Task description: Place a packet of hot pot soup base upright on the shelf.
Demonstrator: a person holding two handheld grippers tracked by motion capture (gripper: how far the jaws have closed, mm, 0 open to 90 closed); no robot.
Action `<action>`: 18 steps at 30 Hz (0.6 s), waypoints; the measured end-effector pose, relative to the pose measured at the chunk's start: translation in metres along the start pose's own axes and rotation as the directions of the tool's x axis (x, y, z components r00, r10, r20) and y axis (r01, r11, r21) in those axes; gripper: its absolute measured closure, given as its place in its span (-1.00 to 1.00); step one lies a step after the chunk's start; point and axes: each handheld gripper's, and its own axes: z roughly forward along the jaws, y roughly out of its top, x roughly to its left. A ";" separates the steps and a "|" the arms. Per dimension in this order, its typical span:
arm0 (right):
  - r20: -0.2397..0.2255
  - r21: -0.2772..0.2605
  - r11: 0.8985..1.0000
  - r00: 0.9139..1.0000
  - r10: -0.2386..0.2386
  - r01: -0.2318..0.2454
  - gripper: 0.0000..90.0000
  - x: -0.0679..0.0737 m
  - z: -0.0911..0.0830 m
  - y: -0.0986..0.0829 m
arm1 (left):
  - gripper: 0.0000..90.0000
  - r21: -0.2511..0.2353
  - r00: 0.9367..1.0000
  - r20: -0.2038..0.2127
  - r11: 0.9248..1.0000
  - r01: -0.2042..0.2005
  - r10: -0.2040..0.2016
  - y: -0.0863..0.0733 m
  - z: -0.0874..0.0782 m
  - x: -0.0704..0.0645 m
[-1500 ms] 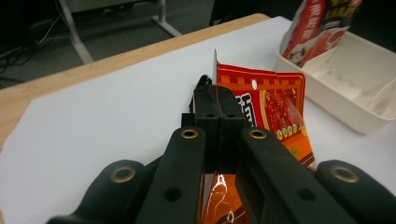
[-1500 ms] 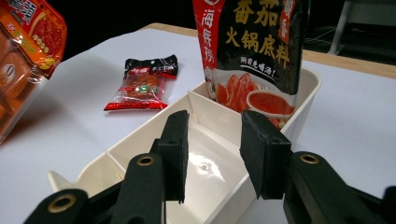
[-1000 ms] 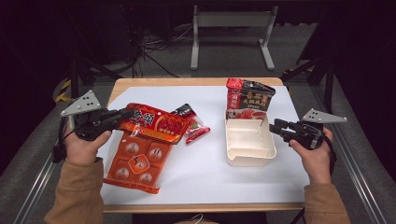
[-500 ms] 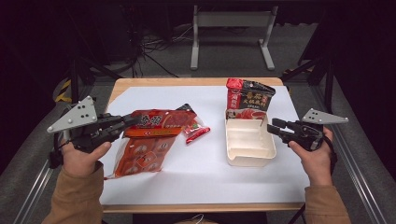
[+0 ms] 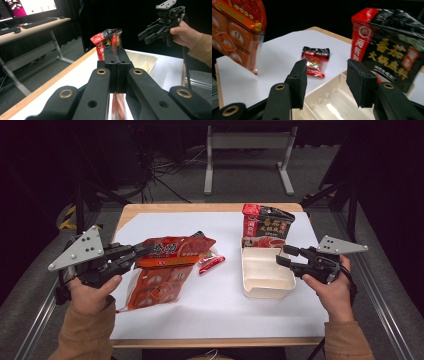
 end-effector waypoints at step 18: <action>-0.208 -0.055 0.993 0.971 -0.115 0.106 -0.02 0.060 0.045 0.040 | 1.00 -0.047 0.998 0.061 0.999 0.006 -0.003 0.000 0.026 -0.015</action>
